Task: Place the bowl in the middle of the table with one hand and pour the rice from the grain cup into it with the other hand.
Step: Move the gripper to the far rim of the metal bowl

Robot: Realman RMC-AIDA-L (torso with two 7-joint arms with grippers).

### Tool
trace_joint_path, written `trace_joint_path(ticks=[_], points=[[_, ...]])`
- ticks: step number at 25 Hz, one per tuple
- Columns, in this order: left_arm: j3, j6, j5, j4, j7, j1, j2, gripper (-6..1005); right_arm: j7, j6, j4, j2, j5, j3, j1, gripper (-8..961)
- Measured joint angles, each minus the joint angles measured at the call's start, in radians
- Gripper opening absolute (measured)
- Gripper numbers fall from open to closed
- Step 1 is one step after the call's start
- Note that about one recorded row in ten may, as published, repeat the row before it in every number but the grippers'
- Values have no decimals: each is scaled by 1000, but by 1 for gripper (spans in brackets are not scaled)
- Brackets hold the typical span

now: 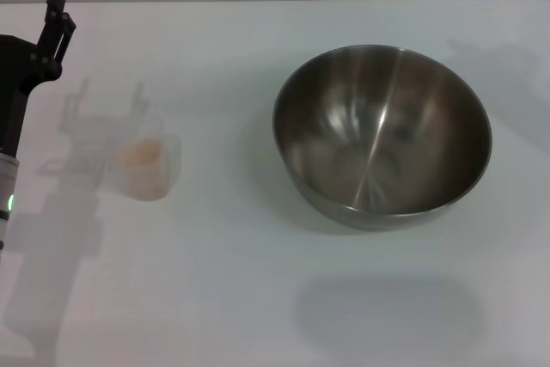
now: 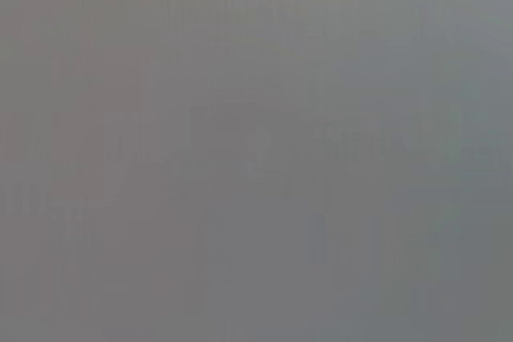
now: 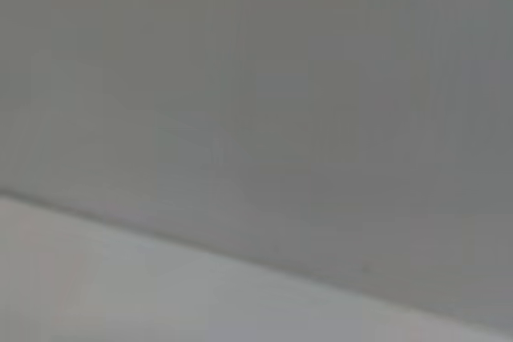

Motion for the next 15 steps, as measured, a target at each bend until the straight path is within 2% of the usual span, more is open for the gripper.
trace_joint_path(ticks=[2,3,4,8,15], points=[[0,1,0,0,0,0,0,829,-30,88,28,-2,0,45,44,676],[0,2,1,-1,0,0,0,829,-61,154,80,-2,0,81,90,676],[1,2,4,0,0,0,0,829,-61,154,80,-2,0,81,90,676],[1,2,6,0,0,1,0,828,-119,263,224,-6,-29,122,189,676],[1,5,6,0,0,3,-1,828,-145,291,317,-15,-74,126,238,676]])
